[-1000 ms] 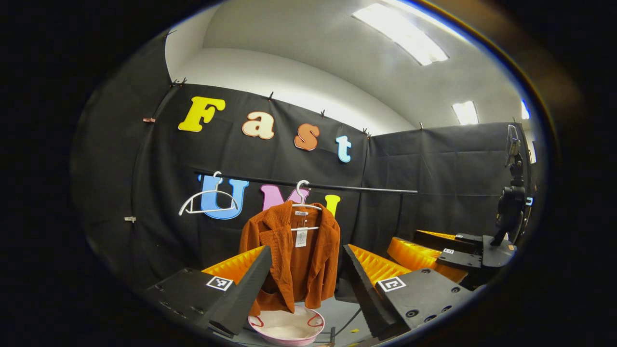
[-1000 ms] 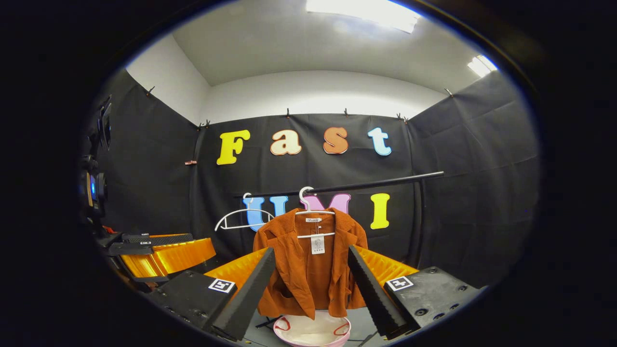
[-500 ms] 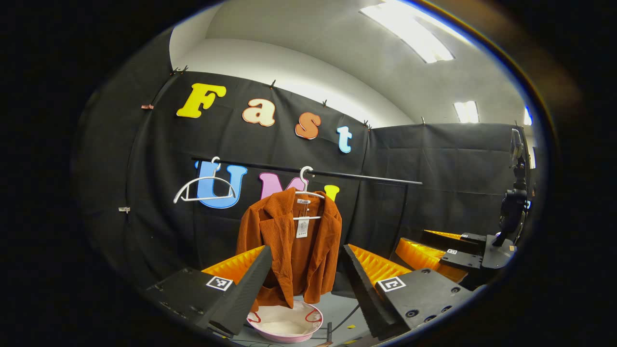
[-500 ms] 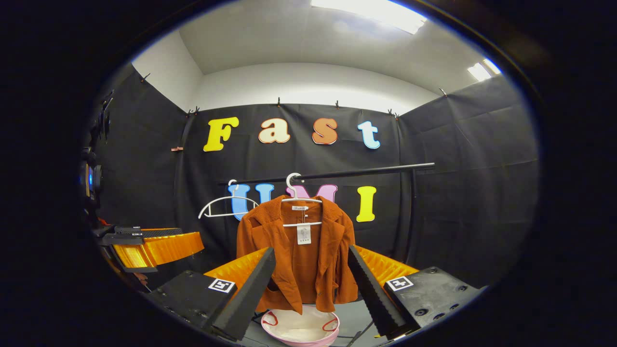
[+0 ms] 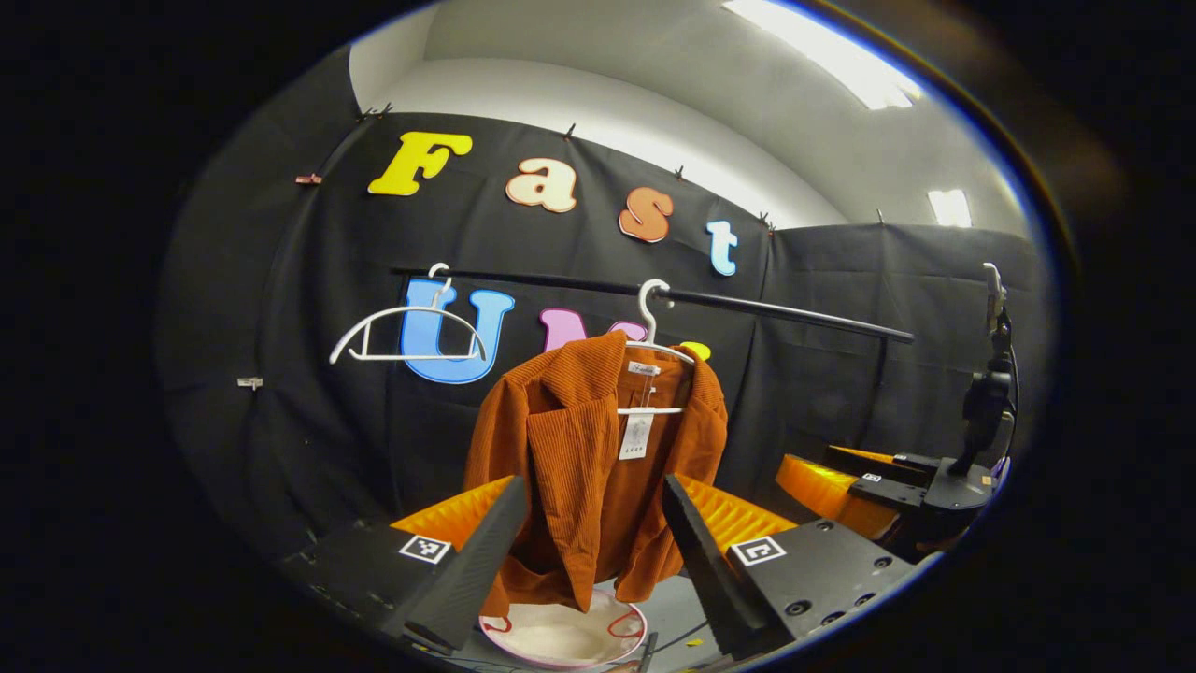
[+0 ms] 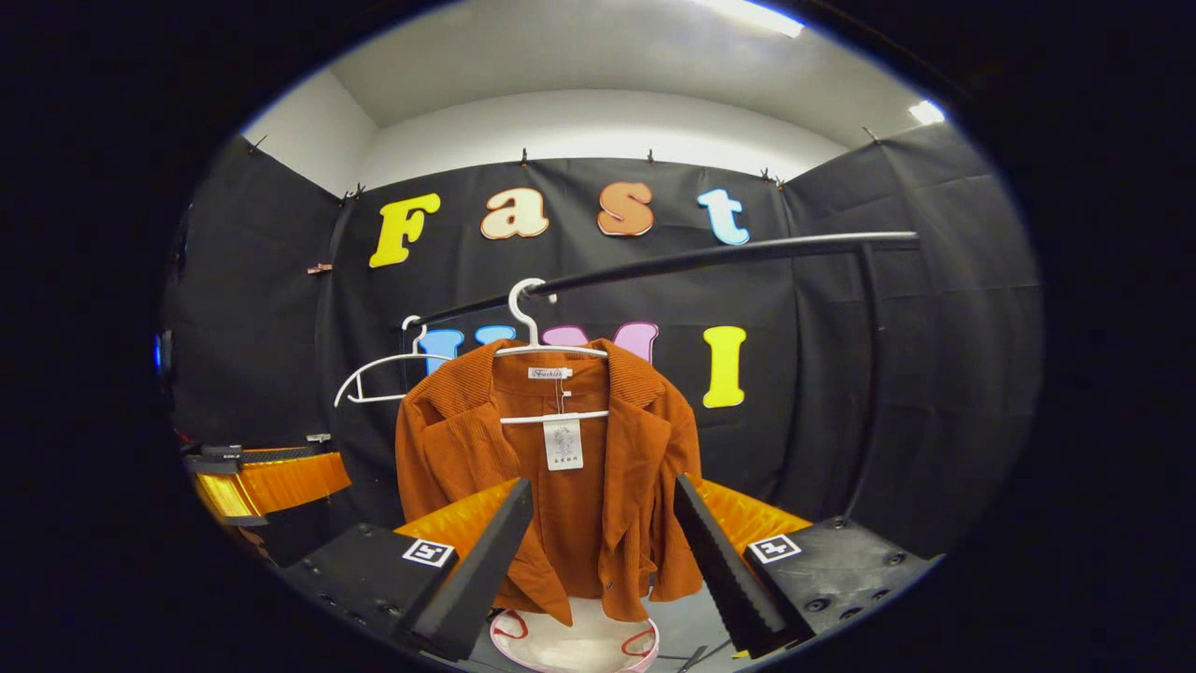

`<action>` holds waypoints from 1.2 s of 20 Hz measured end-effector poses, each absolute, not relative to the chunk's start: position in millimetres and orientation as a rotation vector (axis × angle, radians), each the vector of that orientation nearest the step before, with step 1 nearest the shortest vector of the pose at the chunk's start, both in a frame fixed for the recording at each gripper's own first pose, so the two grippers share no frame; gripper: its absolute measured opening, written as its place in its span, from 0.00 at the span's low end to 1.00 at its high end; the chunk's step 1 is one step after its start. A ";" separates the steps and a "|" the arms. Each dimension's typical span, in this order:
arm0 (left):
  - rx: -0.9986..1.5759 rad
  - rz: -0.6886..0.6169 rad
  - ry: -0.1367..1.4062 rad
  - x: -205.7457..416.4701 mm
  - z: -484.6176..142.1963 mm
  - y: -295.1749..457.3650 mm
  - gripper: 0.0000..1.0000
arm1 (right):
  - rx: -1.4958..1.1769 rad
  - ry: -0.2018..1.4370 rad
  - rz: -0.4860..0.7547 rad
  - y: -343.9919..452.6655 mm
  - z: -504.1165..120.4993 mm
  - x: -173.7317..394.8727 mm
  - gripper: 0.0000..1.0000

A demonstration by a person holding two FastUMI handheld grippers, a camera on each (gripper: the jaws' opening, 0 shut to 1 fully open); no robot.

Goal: Grasp the clothes on the hanger with both hands and then place them into the laundry hamper below.

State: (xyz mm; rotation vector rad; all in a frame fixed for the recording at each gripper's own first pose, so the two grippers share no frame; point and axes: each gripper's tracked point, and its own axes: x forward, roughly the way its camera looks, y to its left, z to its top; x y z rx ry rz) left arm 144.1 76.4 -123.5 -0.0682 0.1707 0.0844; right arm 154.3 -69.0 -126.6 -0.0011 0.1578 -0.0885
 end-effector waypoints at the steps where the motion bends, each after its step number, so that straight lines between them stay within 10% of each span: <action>1: -0.073 0.095 0.172 159.1 -132.0 78.9 0.93 | -0.004 0.167 -0.073 -74.7 -132.3 169.0 0.98; 24: -0.155 0.230 0.285 310.1 -238.8 79.3 0.96 | 0.173 0.367 0.113 -106.6 -243.0 300.0 0.98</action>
